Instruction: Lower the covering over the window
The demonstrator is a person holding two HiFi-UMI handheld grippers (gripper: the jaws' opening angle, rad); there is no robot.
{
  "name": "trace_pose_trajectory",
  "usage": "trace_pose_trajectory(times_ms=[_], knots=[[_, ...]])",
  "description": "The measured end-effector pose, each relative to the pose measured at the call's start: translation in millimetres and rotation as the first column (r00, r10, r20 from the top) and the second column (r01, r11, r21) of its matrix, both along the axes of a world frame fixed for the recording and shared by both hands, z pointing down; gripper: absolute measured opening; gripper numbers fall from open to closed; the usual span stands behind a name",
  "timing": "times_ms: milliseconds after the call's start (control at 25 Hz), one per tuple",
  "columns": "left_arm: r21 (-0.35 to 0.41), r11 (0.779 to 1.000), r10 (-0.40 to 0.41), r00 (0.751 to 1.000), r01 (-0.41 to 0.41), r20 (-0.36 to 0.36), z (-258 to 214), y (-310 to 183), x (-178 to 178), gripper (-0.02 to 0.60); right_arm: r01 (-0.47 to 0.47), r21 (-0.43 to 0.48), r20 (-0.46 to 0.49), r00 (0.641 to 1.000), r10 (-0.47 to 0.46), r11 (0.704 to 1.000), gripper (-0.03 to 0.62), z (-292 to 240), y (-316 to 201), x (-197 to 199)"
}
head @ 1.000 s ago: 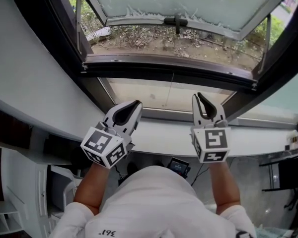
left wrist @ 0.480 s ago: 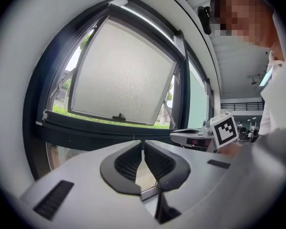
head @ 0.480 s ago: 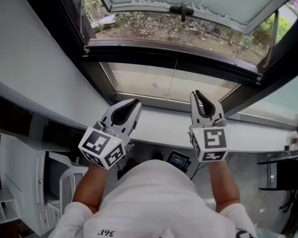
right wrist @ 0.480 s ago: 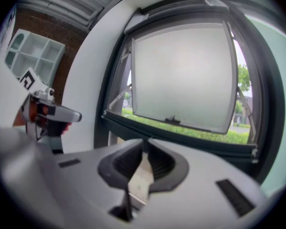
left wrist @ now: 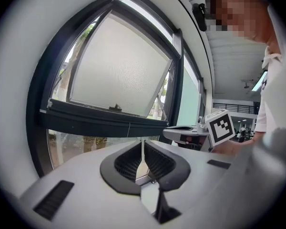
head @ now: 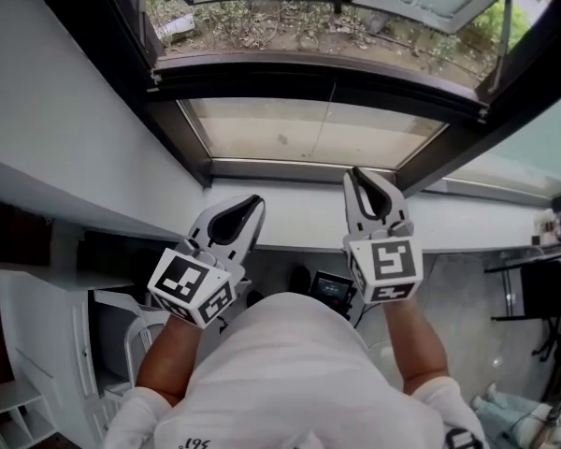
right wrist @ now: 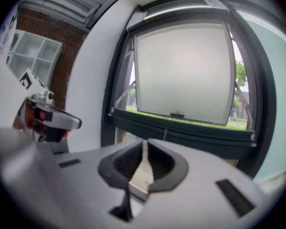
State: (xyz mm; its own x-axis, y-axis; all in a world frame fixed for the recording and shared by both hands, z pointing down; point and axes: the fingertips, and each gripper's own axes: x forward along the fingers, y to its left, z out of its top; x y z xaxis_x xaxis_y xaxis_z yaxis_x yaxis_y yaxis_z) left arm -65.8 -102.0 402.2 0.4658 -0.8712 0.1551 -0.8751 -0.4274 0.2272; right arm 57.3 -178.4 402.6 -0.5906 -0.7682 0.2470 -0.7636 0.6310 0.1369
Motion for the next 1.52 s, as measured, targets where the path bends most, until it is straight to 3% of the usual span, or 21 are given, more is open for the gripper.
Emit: trace_pose_trajectory(times_ms=[640,1000,1520], knots=[[-0.029,0.996,0.088,0.996,-0.089,-0.025,15,58,-34,0.035,-0.073,-0.039,-0.047,0.996,0.071,0.997,0.046,14,65,-39],[-0.036,0.99,0.135,0.99,-0.136,-0.031,18,78,-30,0.035,-0.102,-0.031,-0.069,0.993,0.1,0.994,0.046,11,89,-36],[-0.037,0.992,0.118,0.993,-0.118,-0.007,8,78,-4,0.035,-0.083,-0.023,-0.061,0.995,0.082,0.996,0.046,1,90,-6]])
